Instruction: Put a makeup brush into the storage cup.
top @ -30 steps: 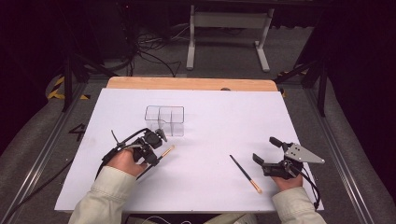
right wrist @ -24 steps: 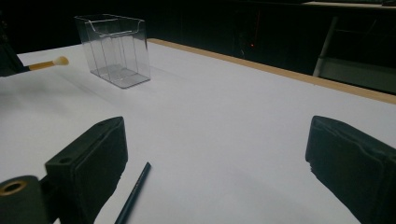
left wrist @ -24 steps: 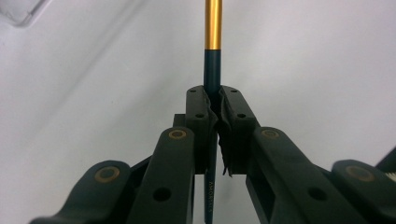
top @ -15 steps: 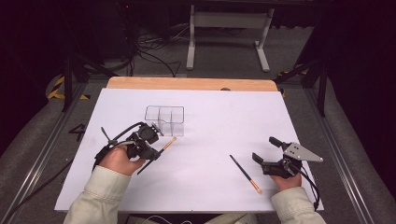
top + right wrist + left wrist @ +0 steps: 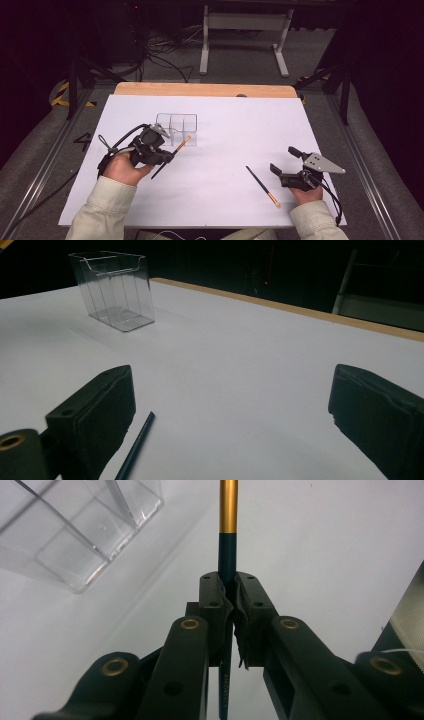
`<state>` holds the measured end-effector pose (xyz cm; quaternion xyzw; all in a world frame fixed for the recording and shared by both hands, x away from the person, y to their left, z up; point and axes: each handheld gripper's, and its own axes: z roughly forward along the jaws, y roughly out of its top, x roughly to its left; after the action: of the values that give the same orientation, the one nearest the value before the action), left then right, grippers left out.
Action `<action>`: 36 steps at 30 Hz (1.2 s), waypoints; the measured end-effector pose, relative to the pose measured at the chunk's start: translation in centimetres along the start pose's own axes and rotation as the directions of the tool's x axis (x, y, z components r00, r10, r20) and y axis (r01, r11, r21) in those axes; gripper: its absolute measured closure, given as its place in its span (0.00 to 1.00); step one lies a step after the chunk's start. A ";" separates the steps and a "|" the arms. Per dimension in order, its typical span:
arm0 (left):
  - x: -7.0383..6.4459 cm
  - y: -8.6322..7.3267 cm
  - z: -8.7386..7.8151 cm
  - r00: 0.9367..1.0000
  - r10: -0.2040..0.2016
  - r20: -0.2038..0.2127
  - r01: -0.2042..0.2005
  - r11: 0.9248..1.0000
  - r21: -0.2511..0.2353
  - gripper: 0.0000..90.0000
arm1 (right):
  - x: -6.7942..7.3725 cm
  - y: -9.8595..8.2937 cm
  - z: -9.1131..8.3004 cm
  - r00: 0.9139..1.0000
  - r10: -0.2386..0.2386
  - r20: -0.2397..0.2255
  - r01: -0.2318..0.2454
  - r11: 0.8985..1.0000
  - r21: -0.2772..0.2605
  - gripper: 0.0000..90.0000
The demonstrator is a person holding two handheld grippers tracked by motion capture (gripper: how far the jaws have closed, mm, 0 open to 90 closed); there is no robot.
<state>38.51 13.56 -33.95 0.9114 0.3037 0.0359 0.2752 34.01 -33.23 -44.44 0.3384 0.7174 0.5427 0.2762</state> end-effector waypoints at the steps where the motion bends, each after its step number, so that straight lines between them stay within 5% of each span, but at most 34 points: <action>1: 0.0 0.0 -0.2 1.000 0.003 0.001 -0.002 1.000 -0.018 0.92 | 0.0 0.0 0.0 1.000 0.001 0.000 -0.001 1.000 0.001 0.06; 9: 0.6 -0.2 -0.8 1.000 0.013 -0.010 -0.015 0.991 -0.133 0.92 | 0.0 0.0 0.0 1.000 -0.002 0.003 0.002 1.000 0.002 0.06; 21: 1.2 -0.3 -1.5 1.000 0.016 -0.006 -0.017 0.961 -0.277 0.92 | 0.1 0.0 0.0 1.000 -0.004 0.008 0.004 1.000 0.005 0.06; 26: 1.7 -0.5 -2.0 1.000 0.022 0.000 -0.020 0.922 -0.388 0.92 | 0.1 0.0 0.0 1.000 -0.007 0.006 0.007 1.000 0.005 0.06; 27: 1.7 -0.5 -2.0 1.000 0.022 0.000 -0.020 0.922 -0.388 0.92 | 0.1 0.0 0.0 1.000 -0.007 0.006 0.007 1.000 0.005 0.06; 28: 1.7 -0.5 -2.1 1.000 0.024 -0.005 -0.024 0.913 -0.406 0.92 | 0.1 0.0 0.0 1.000 -0.007 0.006 0.007 1.000 0.005 0.06; 29: 1.8 -0.7 -2.2 0.999 0.032 -0.015 -0.035 0.893 -0.448 0.92 | 0.1 0.0 0.0 1.000 -0.007 0.006 0.007 1.000 0.005 0.06; 30: 1.8 -0.7 -2.2 0.999 0.032 -0.015 -0.035 0.893 -0.448 0.92 | 0.1 0.0 0.0 1.000 -0.007 0.006 0.007 1.000 0.005 0.06; 31: 1.8 -0.8 -2.2 0.999 0.044 -0.028 -0.052 0.864 -0.500 0.92 | 0.1 0.0 0.0 1.000 -0.006 0.007 0.006 1.000 0.005 0.06; 32: 1.9 -0.9 -2.1 0.998 0.043 -0.034 -0.054 0.856 -0.515 0.92 | 0.1 0.0 0.0 1.000 -0.006 0.006 0.006 1.000 0.005 0.06; 34: 2.0 -0.9 -1.9 0.999 0.037 -0.028 -0.046 0.851 -0.522 0.92 | 0.1 0.0 0.0 1.000 -0.007 0.006 0.007 1.000 0.006 0.06; 35: 2.3 -1.0 -1.7 0.999 0.039 -0.022 -0.045 0.837 -0.546 0.92 | 0.1 0.0 0.0 1.000 -0.008 0.005 0.007 1.000 0.006 0.06; 36: 2.4 -1.1 -1.5 0.999 0.033 -0.015 -0.036 0.833 -0.552 0.92 | 0.1 0.0 0.0 1.000 -0.008 0.005 0.008 1.000 0.006 0.06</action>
<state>39.51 16.37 -33.45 0.7987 0.2645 0.1293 0.5247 33.91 -33.19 -44.45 0.3378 0.7195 0.5386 0.2793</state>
